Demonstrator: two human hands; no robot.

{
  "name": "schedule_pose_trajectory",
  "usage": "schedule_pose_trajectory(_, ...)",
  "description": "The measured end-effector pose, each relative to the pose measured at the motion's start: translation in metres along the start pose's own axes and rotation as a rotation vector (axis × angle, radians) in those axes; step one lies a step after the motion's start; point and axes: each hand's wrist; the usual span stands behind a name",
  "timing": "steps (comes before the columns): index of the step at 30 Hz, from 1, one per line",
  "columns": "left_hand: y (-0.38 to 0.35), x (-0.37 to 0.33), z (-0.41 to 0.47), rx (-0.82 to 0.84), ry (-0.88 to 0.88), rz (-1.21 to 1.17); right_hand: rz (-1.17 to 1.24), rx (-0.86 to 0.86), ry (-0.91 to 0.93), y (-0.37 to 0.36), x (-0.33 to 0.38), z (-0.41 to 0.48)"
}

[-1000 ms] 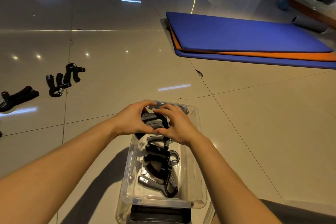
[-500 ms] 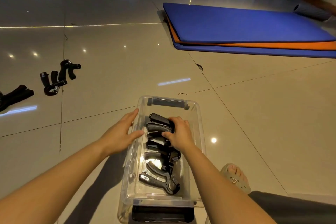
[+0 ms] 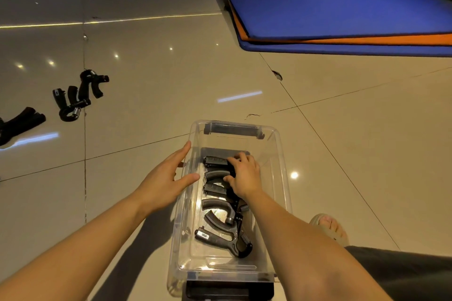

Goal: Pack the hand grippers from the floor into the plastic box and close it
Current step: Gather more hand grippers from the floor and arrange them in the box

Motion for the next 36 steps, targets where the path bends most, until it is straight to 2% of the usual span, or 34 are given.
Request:
schedule_pose_trajectory(3, 0.000, 0.001, 0.001, -0.002, 0.009, -0.020, 0.028, -0.069, -0.068, -0.007, 0.003, -0.008)
schedule_pose_trajectory(7, 0.001, 0.004, 0.001, 0.000, 0.022, -0.042, 0.236, -0.115, -0.305, -0.016, 0.016, -0.021)
schedule_pose_trajectory(9, 0.000, 0.004, 0.001, -0.001, 0.023, -0.046, 0.307, -0.128, -0.358, -0.021, 0.018, -0.023)
schedule_pose_trajectory(14, -0.001, 0.005, 0.001, 0.001, 0.030, -0.059, 0.367, -0.117, -0.350, -0.023, 0.012, -0.018)
schedule_pose_trajectory(29, -0.002, -0.003, 0.002, 0.001, 0.074, -0.079, 0.251, -0.071, -0.332, -0.014, 0.013, -0.011)
schedule_pose_trajectory(36, 0.008, -0.011, 0.000, 0.023, 0.103, -0.162, 0.245, -0.105, -0.297, 0.037, 0.022, -0.018)
Point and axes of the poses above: each hand's wrist, its own z-axis towards the middle knuckle, its own y-axis out of the back of the hand, x = y × z, and after that the axes turned 12 degrees about -z, right-handed
